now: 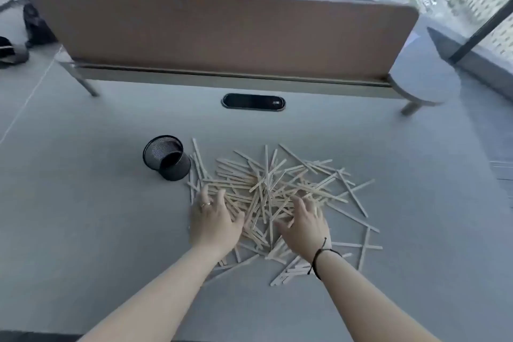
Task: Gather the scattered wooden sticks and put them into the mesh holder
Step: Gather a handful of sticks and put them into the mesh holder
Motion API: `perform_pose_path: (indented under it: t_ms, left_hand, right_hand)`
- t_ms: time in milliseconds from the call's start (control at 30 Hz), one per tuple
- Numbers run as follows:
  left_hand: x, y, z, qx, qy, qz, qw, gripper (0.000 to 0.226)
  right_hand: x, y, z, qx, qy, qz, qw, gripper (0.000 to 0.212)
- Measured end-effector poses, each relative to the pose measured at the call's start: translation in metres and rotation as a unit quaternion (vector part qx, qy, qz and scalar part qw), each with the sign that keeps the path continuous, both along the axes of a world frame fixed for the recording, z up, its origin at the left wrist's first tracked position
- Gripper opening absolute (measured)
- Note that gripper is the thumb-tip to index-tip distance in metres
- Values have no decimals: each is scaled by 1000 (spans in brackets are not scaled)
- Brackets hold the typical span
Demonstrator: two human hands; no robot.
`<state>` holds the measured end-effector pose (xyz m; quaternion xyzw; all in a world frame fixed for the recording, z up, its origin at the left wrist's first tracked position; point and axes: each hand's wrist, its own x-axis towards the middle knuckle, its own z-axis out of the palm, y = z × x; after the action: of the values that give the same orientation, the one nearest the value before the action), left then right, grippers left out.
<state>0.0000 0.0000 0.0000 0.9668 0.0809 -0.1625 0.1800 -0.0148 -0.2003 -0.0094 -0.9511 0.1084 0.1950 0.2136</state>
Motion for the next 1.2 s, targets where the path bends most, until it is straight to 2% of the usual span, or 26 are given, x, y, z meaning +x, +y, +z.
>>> perform_pose_path:
  t_ms: [67, 133, 233, 333, 467, 600, 733, 867, 1000, 1133, 1200]
  left_hand:
    - [-6, 6, -10, 29, 13, 60, 998, 80]
    - [-13, 17, -23, 17, 32, 93, 995, 90]
    - [-16, 21, -35, 5, 33, 82, 996, 98]
    - [-17, 20, -40, -10, 4, 23, 1000, 97]
    - [-16, 10, -41, -79, 2, -32, 996, 95]
    - [-16, 1, -37, -152, 21, 11, 988, 92]
    - [-11, -1, -26, -201, 18, 80, 976, 85]
    - [-10, -3, -19, -157, 37, 94, 982, 88]
    - [-16, -14, -19, -93, 53, 39, 994, 101]
    - [-21, -34, -20, -80, 54, -21, 995, 101]
    - [-20, -42, -19, -76, 58, -6, 995, 102]
  right_hand:
    - [0, -1, -5, -33, -22, -9, 999, 68]
    - [-1, 0, -12, -48, -32, -12, 998, 67]
    - [4, 4, -17, -43, -33, -13, 998, 66]
    - [9, 9, -21, -14, -38, -9, 999, 63]
    - [9, 18, -23, 92, -48, -39, 994, 58]
    - [8, 22, -13, 148, -39, -54, 987, 55]
    - [2, 18, -1, 170, -62, -156, 971, 50]
    - [-11, 0, 2, 154, 1, -228, 961, 60]
    - [-18, -10, -7, 131, 53, -219, 966, 73]
    - [-9, -10, -12, 164, 56, -196, 965, 79]
    - [-3, -8, -16, 193, 56, -201, 959, 81]
